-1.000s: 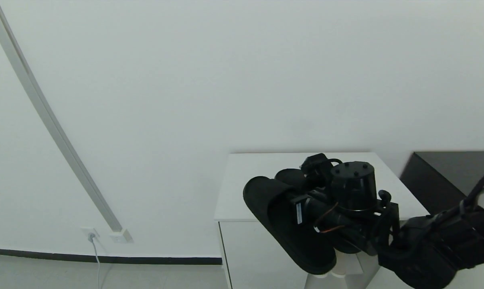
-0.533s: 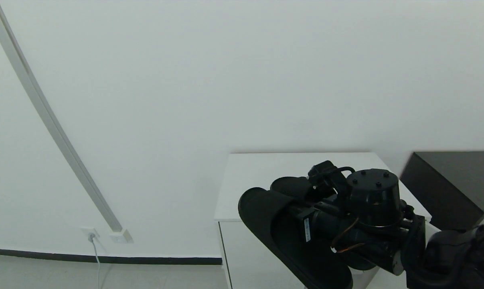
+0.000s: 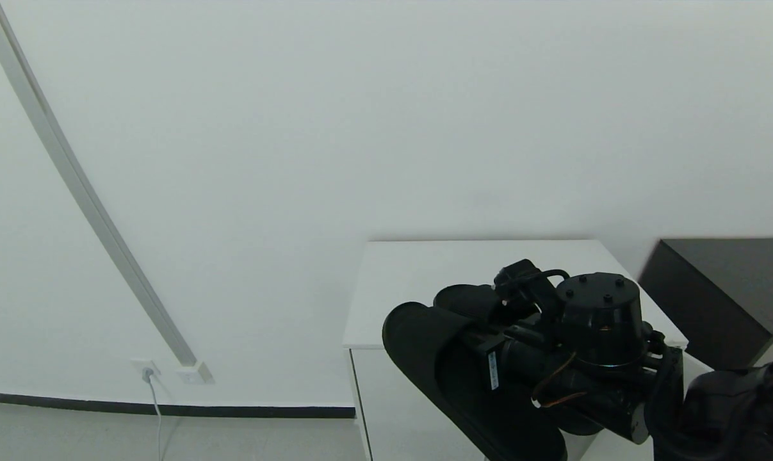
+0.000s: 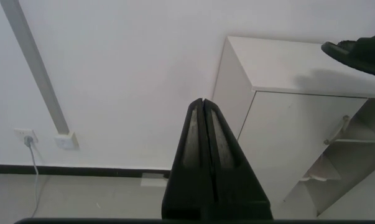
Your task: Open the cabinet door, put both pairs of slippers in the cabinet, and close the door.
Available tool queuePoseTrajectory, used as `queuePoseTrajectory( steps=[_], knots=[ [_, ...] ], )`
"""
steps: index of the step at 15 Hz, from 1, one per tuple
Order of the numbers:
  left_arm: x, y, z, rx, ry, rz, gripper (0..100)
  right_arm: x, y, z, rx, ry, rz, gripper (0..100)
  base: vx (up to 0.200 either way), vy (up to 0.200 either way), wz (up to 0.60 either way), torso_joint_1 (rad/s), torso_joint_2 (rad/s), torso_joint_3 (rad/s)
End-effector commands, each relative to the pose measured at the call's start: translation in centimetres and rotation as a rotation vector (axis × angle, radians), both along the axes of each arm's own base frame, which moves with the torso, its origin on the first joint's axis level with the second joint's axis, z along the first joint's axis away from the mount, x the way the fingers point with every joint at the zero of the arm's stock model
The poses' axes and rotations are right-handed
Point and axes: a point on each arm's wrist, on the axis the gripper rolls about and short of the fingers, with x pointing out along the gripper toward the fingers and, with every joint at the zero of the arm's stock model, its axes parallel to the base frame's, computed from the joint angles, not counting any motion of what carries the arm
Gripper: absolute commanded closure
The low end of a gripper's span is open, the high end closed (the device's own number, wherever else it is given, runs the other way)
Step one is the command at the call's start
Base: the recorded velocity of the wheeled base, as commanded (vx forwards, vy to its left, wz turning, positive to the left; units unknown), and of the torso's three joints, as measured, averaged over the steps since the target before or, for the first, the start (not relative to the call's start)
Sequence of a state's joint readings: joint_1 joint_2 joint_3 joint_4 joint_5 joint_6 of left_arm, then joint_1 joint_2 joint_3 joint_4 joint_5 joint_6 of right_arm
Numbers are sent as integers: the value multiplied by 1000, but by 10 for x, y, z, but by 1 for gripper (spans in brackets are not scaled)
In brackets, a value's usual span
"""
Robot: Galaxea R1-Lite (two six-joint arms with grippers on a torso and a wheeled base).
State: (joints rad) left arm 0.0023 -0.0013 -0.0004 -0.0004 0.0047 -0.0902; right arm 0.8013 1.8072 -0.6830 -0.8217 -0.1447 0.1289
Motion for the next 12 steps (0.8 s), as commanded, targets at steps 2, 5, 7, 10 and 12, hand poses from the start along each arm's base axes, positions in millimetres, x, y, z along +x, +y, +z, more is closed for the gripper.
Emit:
queuePoseTrajectory(
  steps=[2, 5, 7, 10, 12],
  knots=[
    [0, 0, 0, 0, -1, 1, 100, -1, 1, -2, -5, 3, 5, 100, -200, 0, 0, -2, 5, -2],
    [0, 0, 0, 0, -1, 1, 100, -2, 2, -3, -9, 6, 8, 100, -200, 0, 0, -10, 2, 7],
    [0, 0, 0, 3, -1, 1, 100, -3, 3, -3, -8, 7, 14, 100, -100, 0, 0, -1, 6, 1],
    [0, 0, 0, 0, -1, 1, 100, -6, 6, -4, -12, 8, 27, 100, 0, 0, 0, 0, 0, 0],
    [0, 0, 0, 0, -1, 2, 100, -6, 6, -3, -11, 6, 25, 100, 0, 0, 0, 0, 0, 0]
  ],
)
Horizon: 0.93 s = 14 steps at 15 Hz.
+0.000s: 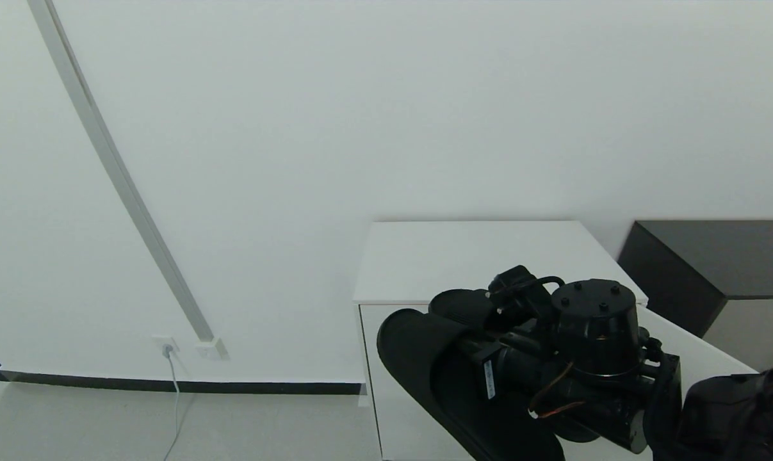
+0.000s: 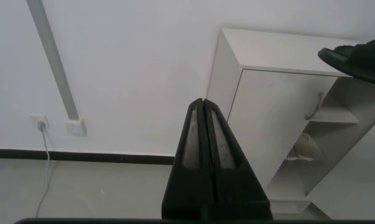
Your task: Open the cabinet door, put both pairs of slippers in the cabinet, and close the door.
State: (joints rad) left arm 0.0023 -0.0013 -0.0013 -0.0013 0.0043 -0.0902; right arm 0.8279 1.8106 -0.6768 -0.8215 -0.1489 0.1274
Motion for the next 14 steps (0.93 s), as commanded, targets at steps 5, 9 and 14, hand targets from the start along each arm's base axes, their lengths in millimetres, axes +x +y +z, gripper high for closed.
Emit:
queuePoseTrajectory(
  steps=[5, 9, 14],
  knots=[
    [0, 0, 0, -2, 1, 3, 100, 0, 1, -1, -2, 3, 3, 100, 0, 0, 0, 0, 0, 0],
    [0, 0, 0, -3, 1, 4, 100, 0, 1, -1, 0, 4, 1, 100, 0, 0, 0, 0, 0, 0],
    [0, 0, 0, 0, 1, 4, 100, 0, 1, -1, 1, 3, 1, 100, 0, -80, 0, 3, 2, 3]
  ],
)
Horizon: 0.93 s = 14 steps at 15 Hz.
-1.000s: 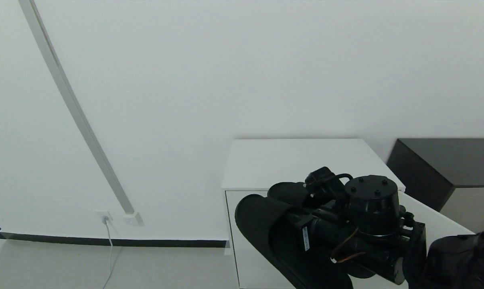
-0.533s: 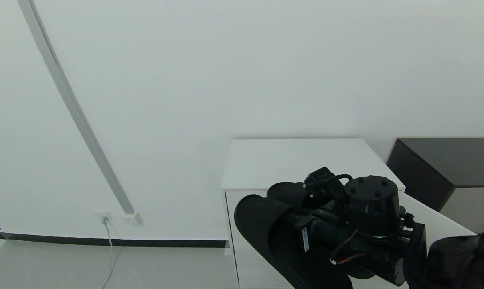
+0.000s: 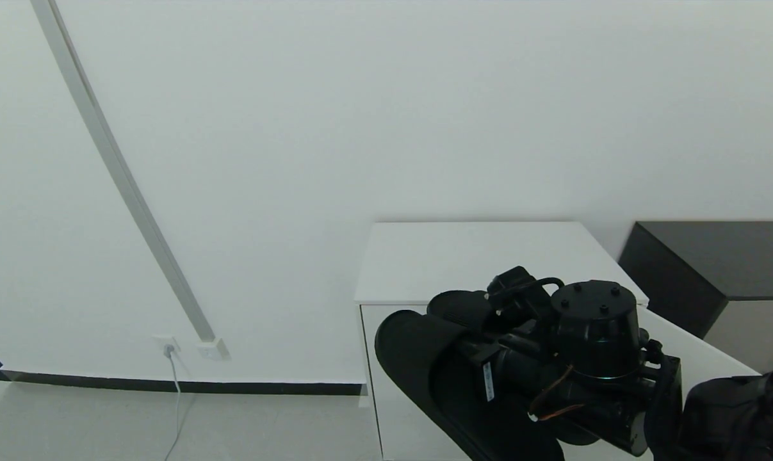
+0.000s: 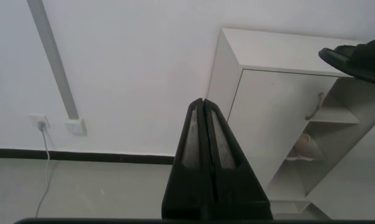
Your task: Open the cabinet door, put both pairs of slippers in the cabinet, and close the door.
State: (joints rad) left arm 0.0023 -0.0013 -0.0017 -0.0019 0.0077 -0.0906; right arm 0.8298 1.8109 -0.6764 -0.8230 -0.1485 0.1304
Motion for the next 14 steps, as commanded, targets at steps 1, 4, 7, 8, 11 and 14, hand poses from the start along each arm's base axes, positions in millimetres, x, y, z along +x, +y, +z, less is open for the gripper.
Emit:
queuePoseTrajectory(
  steps=[1, 4, 7, 8, 11, 14],
  knots=[
    [0, 0, 0, 0, 2, 1, 100, 0, 0, -1, -2, 2, 0, 100, 0, -200, 0, -7, -2, 2],
    [0, 0, 0, -1, 2, 1, 100, 0, 0, -1, -3, 3, 0, 100, 0, -200, 0, 4, 1, 4],
    [0, 0, 0, -1, 2, 1, 100, 0, 0, -1, -2, 2, 0, 100, 0, -200, 0, 2, 2, 1],
    [0, 0, 0, -1, 3, 1, 100, 0, 0, -1, -2, 2, 0, 100, 0, -200, 0, 2, 7, 7],
    [0, 0, 0, -3, 2, 1, 100, 0, 0, -1, -2, 2, 0, 100, 0, -200, 0, 5, 1, 4],
    [0, 0, 0, -3, 2, 1, 100, 0, 0, -2, -5, 4, 0, 100, 0, -200, 0, 4, 7, 1]
  ],
)
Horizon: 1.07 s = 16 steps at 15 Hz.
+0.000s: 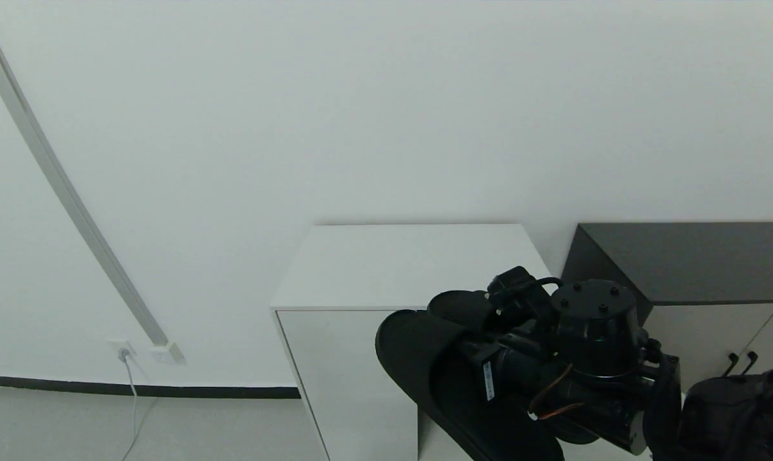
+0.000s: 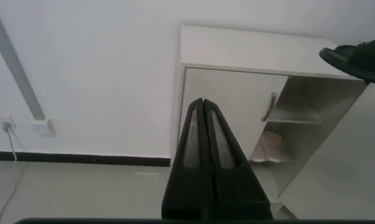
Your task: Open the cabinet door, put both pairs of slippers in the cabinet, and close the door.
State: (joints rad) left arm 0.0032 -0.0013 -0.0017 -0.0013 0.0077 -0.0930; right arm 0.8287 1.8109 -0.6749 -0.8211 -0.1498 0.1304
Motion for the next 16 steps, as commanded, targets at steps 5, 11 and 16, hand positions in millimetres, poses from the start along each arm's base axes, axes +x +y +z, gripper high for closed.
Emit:
queuePoseTrajectory(
  steps=[5, 11, 16],
  knots=[
    [0, 0, 0, -2, 1, 0, 100, -1, -1, -1, -3, 3, 1, 100, 0, 0, 0, 0, 0, 0],
    [0, 0, 0, -2, 1, 0, 100, 0, -2, -2, 8, -16, -5, 100, 0, 0, 0, 0, 0, 0],
    [0, 0, 0, -2, 1, 0, 100, 0, -3, -3, 7, -15, -7, 100, 0, 0, 0, 0, 0, 0]
  ],
)
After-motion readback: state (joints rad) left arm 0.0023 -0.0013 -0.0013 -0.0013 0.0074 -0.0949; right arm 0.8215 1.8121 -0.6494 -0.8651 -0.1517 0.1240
